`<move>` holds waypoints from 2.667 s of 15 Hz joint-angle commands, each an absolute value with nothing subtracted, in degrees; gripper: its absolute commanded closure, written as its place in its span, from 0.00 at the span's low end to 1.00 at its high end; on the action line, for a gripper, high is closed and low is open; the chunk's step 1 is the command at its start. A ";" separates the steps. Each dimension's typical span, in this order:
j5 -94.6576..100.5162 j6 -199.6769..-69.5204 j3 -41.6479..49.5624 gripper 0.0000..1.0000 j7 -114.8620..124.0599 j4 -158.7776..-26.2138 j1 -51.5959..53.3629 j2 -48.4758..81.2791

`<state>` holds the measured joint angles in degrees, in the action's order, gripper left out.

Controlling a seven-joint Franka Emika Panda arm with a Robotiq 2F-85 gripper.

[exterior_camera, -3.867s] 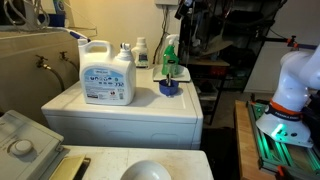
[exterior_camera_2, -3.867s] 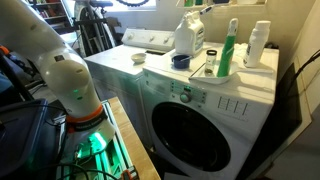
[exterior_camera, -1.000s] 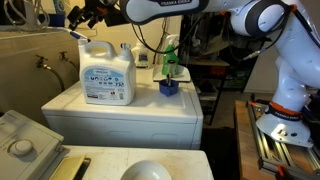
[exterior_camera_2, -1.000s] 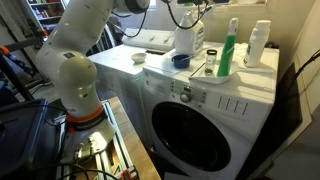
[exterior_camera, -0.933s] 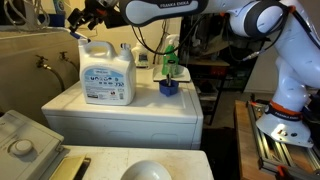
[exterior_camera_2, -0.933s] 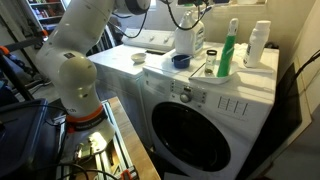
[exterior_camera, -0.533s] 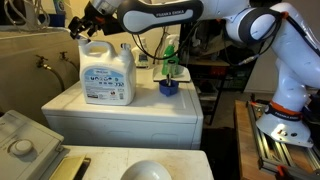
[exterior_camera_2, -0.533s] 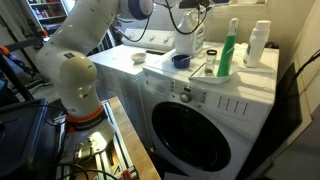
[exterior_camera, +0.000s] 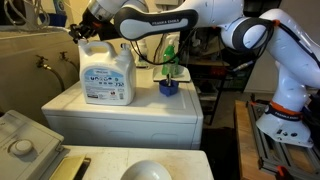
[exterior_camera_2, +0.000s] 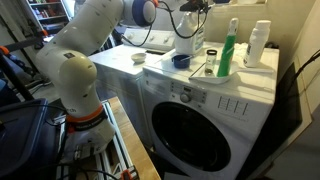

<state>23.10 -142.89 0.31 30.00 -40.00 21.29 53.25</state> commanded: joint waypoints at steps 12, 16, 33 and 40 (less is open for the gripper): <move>22.62 -146.48 0.86 0.89 38.63 -32.17 19.34 54.17; 22.02 -144.58 -1.40 0.89 33.78 -33.66 17.54 50.13; 22.08 -124.01 -1.39 0.89 36.66 -64.91 12.98 19.89; 18.82 -117.66 -1.56 0.89 36.53 -82.19 10.57 7.03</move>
